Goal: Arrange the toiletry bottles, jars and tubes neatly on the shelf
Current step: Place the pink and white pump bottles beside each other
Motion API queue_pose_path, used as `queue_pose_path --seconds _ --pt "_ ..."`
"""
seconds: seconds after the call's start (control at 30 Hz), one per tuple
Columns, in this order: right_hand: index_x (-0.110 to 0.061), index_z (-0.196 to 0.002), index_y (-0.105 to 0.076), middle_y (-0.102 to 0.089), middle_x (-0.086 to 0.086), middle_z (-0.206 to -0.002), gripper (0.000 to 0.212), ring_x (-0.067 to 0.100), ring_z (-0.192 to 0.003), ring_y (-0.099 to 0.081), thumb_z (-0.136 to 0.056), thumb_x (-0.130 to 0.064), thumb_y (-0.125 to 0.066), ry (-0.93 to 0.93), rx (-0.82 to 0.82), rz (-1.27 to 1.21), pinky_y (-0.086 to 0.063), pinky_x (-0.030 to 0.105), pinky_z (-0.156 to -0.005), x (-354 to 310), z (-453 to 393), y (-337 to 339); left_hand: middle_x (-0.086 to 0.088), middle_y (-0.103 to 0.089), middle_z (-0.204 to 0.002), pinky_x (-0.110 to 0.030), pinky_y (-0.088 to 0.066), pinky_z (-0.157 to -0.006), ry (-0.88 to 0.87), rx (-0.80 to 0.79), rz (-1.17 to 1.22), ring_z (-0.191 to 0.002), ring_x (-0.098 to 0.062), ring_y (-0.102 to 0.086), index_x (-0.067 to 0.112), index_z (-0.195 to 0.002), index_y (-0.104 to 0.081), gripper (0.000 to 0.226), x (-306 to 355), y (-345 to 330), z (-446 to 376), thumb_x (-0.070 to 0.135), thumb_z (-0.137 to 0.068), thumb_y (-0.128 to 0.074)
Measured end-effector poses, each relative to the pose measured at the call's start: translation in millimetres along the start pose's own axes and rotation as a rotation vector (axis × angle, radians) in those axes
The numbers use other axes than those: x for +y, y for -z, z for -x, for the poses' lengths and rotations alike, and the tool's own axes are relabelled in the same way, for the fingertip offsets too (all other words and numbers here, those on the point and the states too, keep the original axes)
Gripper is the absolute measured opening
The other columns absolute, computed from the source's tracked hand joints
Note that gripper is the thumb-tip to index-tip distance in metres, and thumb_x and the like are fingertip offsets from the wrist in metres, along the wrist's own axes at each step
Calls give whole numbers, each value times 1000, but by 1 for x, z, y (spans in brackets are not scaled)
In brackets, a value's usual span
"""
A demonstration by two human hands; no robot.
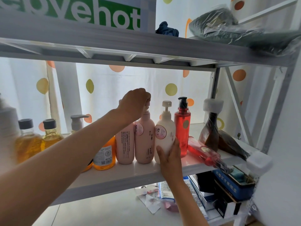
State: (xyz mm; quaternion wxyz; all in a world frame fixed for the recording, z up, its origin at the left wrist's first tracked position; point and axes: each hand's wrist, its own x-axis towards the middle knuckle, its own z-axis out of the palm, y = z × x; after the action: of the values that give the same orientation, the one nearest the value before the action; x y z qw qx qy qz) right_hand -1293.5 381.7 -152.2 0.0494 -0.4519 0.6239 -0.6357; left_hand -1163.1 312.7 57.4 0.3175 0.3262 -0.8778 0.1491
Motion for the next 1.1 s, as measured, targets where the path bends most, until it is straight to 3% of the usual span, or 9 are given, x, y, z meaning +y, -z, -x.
queue_pose_path --seconds 0.13,0.27,0.4,0.63,0.7,0.83,0.97,1.03,1.1 --pt "-21 -151 -29 -39 1 -142 81 8 -127 -38 -85 -39 -72 5 65 59 -30 8 -101 1 -3 6 2 -54 -89 -34 -51 -78 7 -26 6 -85 -21 -60 13 -89 -65 12 0 -1 0 20 -82 -70" --pt "-18 -151 -28 -37 4 -142 83 15 -127 -35 -84 -40 -72 -13 100 147 -32 22 -101 0 -5 4 -1 -55 -96 -34 -50 -72 -4 -23 26 -85 -21 -58 13 -92 -63 25 1 -4 4 26 -74 -74" --pt "-17 -153 -23 -36 7 -143 86 22 -130 -34 -86 -46 -68 -32 113 285 -38 35 -101 -4 -7 0 0 -50 -104 -24 -27 -56 -30 18 -16 -96 -18 -52 13 -102 -57 25 -2 -12 11 21 -80 -64" --pt "-15 -154 -20 -35 10 -143 89 24 -131 -36 -86 -51 -65 -66 104 385 -39 35 -101 -15 -4 2 -7 -48 -113 -33 -44 -65 -20 9 -197 -103 -24 -51 8 -110 -51 30 5 -20 14 12 -82 -60" --pt "-13 -154 -19 -33 11 -145 88 26 -132 -35 -87 -49 -64 -71 92 422 -39 36 -101 -20 -2 3 -8 -52 -106 -35 -48 -67 -5 0 -244 -98 -26 -56 7 -105 -53 33 5 -25 18 10 -76 -66" --pt "-10 -151 -23 -38 10 -144 87 26 -129 -41 -84 -42 -69 -82 43 450 -42 38 -100 -25 -2 6 -1 -59 -77 -25 -42 -51 -6 75 -316 -66 -19 -63 12 -83 -63 53 5 -28 24 16 -37 -88" --pt "-17 -140 -35 -50 4 -128 75 23 -114 -52 -78 -34 -74 -81 -14 472 -48 37 -87 -28 0 16 -1 -57 -103 -25 -39 -67 -22 60 -242 -98 -19 -60 13 -109 -55 52 11 -23 33 8 -62 -77" --pt "-20 -141 -36 -51 3 -129 73 23 -116 -53 -80 -32 -74 -54 -24 502 -49 39 -91 -29 5 22 3 -60 -91 -22 -43 -62 -52 122 -270 -87 -15 -62 17 -95 -62 50 12 -19 37 15 -49 -83" --pt "-21 -139 -39 -51 2 -132 68 22 -120 -51 -81 -32 -74 -33 -19 544 -47 38 -97 -32 8 29 0 -60 -94 -27 -48 -75 -66 131 -237 -90 -19 -61 14 -96 -61 45 8 -26 35 13 -55 -81"
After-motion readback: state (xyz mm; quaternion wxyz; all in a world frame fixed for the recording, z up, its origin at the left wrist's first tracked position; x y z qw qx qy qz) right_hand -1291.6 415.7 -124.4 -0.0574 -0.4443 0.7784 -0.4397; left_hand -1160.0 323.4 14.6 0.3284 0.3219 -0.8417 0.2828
